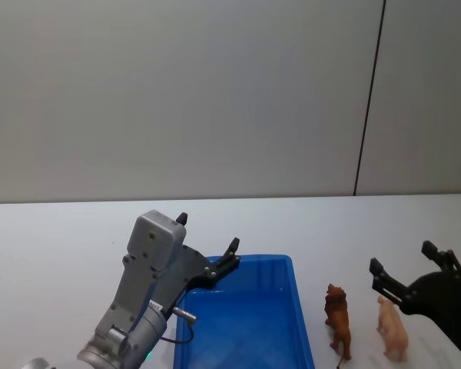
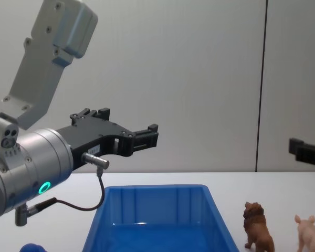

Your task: Pick up the two dolls from the table and place them into the box.

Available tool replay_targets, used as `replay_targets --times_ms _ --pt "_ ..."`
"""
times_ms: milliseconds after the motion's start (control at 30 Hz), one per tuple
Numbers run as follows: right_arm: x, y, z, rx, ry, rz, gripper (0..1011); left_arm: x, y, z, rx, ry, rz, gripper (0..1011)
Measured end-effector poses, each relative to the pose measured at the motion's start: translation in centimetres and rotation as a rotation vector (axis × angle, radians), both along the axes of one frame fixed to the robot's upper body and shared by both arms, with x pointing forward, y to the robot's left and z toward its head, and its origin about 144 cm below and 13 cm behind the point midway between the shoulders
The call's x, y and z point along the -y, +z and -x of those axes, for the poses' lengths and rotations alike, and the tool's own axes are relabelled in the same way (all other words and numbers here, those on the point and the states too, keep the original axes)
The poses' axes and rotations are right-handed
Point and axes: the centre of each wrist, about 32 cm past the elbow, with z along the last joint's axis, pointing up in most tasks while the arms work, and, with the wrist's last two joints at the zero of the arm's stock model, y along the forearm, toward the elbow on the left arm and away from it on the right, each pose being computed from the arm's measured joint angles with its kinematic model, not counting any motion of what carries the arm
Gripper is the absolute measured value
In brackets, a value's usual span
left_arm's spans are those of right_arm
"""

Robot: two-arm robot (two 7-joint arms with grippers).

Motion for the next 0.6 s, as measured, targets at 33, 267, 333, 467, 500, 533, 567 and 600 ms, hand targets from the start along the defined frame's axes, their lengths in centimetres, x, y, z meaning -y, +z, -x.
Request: replay_targets --times_ms 33,267,333,467,500,533,567,600 --pt "0.4 -0.1 0.1 -0.010 0.003 0.001 1001 0.0 0.0 0.0 0.000 0.000 0.000 1001" --pt "1.8 -0.7 0.4 -0.066 0.008 0.025 1001 0.0 0.0 0.0 0.000 0.000 0.000 1001" --pt "2.2 -0.9 0.5 -0.085 0.010 0.034 1001 0.0 0.0 0.0 0.000 0.000 0.000 1001" --pt "2.6 -1.3 0.7 -0.119 0.015 0.049 1001 0.0 0.0 0.0 0.000 0.000 0.000 1001" --pt "2.7 -1.4 0.7 -0.126 0.017 0.052 1001 0.0 0.0 0.0 0.000 0.000 0.000 1001" --pt "2.7 -1.5 0.7 -0.133 0.017 0.054 1001 0.0 0.0 0.0 0.000 0.000 0.000 1001" --pt "2.8 -1.6 0.8 -0.146 0.020 0.058 1001 0.0 0.0 0.0 0.000 0.000 0.000 1001" --pt "2.9 -1.8 0.8 -0.158 0.022 0.063 1001 0.0 0.0 0.0 0.000 0.000 0.000 1001"
